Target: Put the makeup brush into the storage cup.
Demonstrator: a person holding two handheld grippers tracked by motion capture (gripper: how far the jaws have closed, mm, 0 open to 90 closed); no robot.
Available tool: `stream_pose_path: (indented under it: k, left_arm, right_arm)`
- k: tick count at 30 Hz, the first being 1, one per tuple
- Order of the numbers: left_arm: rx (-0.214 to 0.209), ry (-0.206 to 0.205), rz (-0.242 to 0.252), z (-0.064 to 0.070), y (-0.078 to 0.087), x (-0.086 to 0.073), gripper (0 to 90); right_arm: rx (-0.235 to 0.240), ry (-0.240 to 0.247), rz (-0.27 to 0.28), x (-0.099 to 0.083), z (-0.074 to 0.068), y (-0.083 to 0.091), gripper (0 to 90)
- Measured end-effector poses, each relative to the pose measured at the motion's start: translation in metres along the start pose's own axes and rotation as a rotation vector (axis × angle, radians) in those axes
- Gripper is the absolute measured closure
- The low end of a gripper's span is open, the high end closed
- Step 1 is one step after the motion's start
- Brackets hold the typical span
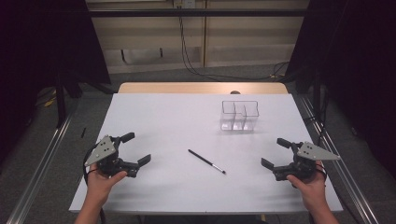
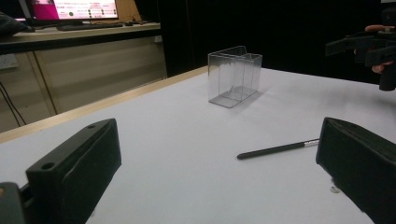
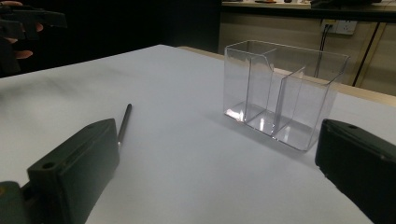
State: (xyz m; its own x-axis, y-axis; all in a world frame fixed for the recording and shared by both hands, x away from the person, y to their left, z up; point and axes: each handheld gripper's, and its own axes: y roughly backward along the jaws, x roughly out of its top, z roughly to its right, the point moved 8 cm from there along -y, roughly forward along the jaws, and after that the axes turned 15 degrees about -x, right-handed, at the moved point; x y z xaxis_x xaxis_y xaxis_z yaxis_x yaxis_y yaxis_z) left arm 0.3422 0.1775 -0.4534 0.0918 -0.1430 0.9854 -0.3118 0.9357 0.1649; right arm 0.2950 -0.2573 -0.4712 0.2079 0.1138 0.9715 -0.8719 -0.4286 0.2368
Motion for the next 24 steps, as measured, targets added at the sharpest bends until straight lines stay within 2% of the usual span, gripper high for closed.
stream_pose_path:
  k: [16, 24]
  left_arm:
    - [-0.101, -0.027, -0.020, 0.004, -0.058, 0.009, 0.0]
    - [-0.126, -0.026, -0.013, 0.005, -0.075, 0.012, 0.0]
  right_arm:
    - [-0.003, -0.001, -0.005, -0.003, 0.002, 0.006, 0.0]
    - [-0.006, -0.004, -0.007, -0.003, 0.002, 0.008, 0.0]
